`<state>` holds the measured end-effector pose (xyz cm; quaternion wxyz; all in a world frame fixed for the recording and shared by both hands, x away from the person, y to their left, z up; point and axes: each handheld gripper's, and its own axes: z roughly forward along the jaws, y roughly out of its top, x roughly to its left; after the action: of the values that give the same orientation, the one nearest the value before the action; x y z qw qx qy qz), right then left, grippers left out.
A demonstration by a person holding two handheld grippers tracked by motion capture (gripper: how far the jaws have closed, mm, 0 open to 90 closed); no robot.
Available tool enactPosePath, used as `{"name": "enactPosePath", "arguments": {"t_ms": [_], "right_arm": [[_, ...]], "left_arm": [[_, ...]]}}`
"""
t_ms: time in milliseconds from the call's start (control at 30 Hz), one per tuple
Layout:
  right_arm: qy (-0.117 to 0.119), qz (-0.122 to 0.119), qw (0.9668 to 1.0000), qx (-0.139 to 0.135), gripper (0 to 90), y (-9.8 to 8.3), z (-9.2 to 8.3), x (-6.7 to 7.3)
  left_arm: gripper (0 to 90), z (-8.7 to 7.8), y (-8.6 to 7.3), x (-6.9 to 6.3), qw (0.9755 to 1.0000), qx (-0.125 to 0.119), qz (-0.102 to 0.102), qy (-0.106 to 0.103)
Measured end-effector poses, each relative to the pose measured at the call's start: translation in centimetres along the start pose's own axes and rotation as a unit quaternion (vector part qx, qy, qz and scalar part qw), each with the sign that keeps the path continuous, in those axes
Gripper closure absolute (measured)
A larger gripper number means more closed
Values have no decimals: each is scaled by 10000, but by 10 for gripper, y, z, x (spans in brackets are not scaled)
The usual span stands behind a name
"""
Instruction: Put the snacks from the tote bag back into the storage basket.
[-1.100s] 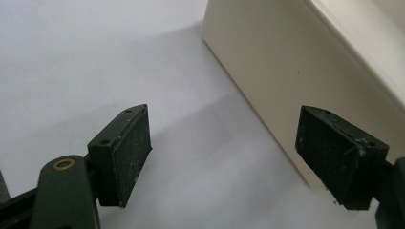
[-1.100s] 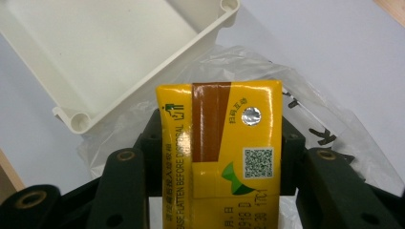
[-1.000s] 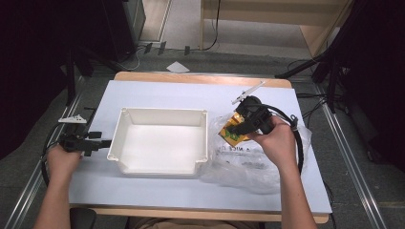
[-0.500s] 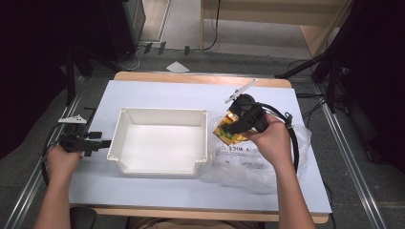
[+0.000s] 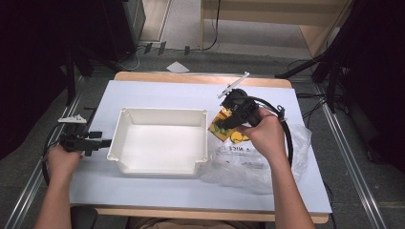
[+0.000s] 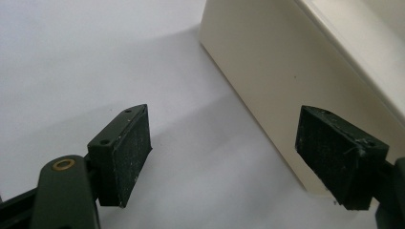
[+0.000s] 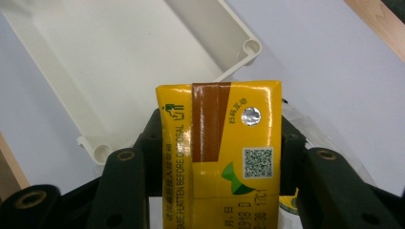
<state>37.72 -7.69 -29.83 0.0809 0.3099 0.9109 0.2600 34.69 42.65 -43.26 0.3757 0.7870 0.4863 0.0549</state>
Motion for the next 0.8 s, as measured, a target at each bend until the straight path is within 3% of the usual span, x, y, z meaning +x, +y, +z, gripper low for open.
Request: {"name": "enactPosePath", "arguments": {"t_ms": [800], "right_arm": [[90,-170,9998,-23,539,32,2,2]], "left_arm": [[208,-1,-1,3,10000,-71,-45,0]]}}
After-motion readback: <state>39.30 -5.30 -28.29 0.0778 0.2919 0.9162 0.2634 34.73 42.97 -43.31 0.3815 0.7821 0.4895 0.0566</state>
